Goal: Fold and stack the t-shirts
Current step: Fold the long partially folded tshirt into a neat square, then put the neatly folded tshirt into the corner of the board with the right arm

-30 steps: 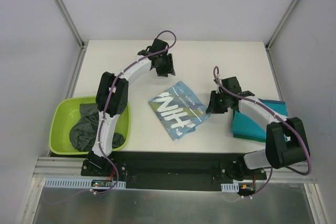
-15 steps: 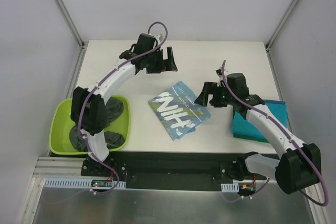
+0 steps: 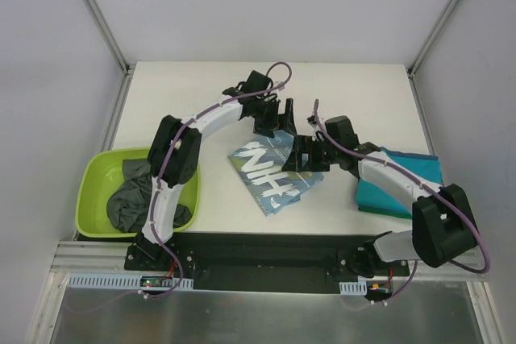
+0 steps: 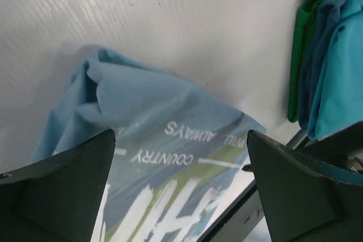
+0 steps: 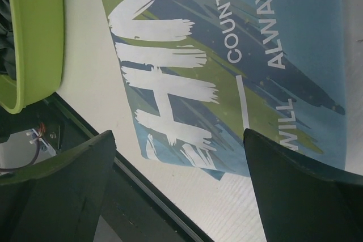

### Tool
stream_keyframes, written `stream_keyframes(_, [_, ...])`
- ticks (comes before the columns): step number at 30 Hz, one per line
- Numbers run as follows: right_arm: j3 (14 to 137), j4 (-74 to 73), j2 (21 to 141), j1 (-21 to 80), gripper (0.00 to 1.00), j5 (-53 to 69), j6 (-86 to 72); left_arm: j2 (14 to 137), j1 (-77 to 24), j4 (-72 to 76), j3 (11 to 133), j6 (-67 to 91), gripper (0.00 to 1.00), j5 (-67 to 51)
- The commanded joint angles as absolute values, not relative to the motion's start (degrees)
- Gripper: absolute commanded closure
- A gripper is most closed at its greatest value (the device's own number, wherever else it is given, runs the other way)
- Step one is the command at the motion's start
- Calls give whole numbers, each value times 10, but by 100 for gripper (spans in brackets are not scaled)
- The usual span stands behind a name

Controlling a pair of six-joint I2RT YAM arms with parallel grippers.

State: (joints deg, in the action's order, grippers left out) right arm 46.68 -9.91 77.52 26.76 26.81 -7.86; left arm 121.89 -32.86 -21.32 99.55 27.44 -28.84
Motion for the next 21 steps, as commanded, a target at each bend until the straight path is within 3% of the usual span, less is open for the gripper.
stream_keyframes(1, [480,-78,810,267,4,286,-67,1269,-322,-208,1072,279,1,-326])
stream_keyframes(11, [511,-127,904,246,4,235,-37,1310,-294,-209,1082,296,1,-244])
stream_keyframes(21, [625,-183,1013,192,4,174,-19,1218,-281,-207,881,332,1,-190])
